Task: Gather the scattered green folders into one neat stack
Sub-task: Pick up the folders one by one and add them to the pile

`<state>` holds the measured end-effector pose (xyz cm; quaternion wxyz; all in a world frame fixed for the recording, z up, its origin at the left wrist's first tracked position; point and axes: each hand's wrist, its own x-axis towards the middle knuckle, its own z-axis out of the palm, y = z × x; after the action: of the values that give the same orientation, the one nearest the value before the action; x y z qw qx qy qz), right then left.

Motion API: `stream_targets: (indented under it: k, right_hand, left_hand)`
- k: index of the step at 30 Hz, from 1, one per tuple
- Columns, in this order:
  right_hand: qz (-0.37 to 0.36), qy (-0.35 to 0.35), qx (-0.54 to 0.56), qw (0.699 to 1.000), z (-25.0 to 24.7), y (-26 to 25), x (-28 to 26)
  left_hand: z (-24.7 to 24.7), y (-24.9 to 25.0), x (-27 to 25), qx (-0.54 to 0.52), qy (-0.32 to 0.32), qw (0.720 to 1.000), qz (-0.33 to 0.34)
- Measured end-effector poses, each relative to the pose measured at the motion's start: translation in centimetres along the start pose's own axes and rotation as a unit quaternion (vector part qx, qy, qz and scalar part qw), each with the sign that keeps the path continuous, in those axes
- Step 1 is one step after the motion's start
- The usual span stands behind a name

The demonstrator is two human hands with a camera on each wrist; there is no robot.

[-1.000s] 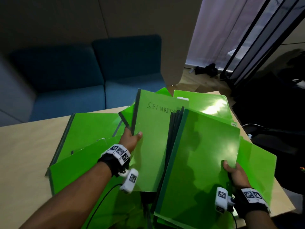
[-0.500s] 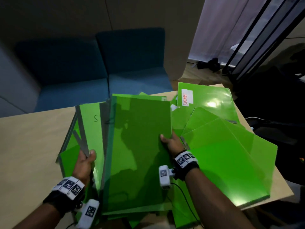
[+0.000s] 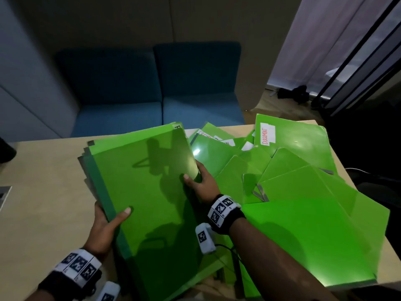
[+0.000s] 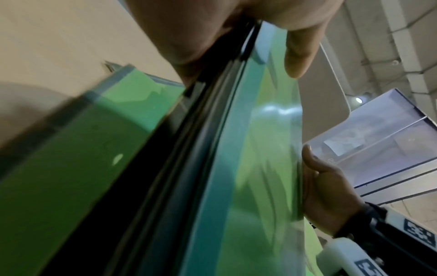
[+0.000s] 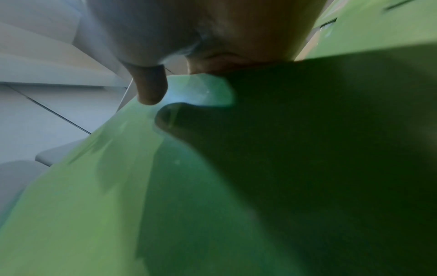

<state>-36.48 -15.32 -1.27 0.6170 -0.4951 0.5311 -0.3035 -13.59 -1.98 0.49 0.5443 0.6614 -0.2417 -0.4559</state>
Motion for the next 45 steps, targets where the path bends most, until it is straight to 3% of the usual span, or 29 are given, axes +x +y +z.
stream_targets:
  k: [3, 6, 9, 11, 13, 17, 21, 25, 31, 35, 38, 41, 45]
  right_hand:
    - [0.012, -0.011, 0.033, 0.999, 0.9, 1.3, -0.1]
    - [0.026, -0.061, -0.056, 0.996, 0.8, 1.9, -0.6]
    - [0.047, -0.114, -0.152, 0.981, 0.4, 0.9, -0.2]
    - [0.049, -0.072, -0.098, 0.991, 0.2, -0.7, 0.1]
    - [0.029, 0.016, -0.025, 0.999, 0.4, -1.6, 0.5]
    - [0.012, 0.111, -0.006, 0.994, 2.4, -1.5, 0.2]
    - [-0.014, 0.070, 0.003, 0.997, 1.6, -1.4, -0.9]
    - [0.002, 0.014, -0.031, 0.999, 0.9, -2.9, -0.1]
    - [-0.076, 0.089, -0.103, 0.988, 1.3, -4.2, 2.0]
    - [-0.056, 0.145, -0.085, 0.984, 3.0, -2.8, 2.2]
    - [-0.069, 0.147, -0.098, 0.982, 3.1, -1.8, 1.8]
    - [-0.037, 0.146, -0.103, 0.983, 2.3, -0.9, 1.8]
    - [-0.032, 0.177, -0.023, 0.983, 1.7, -0.8, 1.6]
  left_hand:
    - [-1.6, 1.5, 1.8, 0.011, -0.004, 1.000, -0.020]
    - [-2.6, 3.7, 4.3, 0.064, 0.036, 0.997, -0.001]
    - [-1.8, 4.7, 4.7, 0.130, 0.013, 0.991, 0.040]
    - [-0.9, 4.3, 4.5, 0.139, -0.006, 0.989, 0.047]
    - [-0.2, 3.4, 4.5, 0.132, -0.011, 0.990, 0.051]
    - [-0.6, 2.5, 5.9, 0.081, -0.036, 0.995, 0.038]
    - [-1.4, 5.1, 8.4, 0.089, -0.032, 0.995, 0.043]
    - [-0.4, 7.1, 9.2, 0.182, -0.091, 0.969, 0.139]
    - [0.8, 5.9, 9.1, 0.197, -0.047, 0.967, 0.154]
    - [1.1, 5.8, 8.8, 0.198, -0.033, 0.970, 0.135]
    - [0.7, 5.3, 8.7, 0.222, -0.014, 0.965, 0.136]
    - [0.6, 4.6, 8.8, 0.253, 0.006, 0.955, 0.152]
    - [0.7, 4.8, 9.1, 0.261, -0.036, 0.954, 0.146]
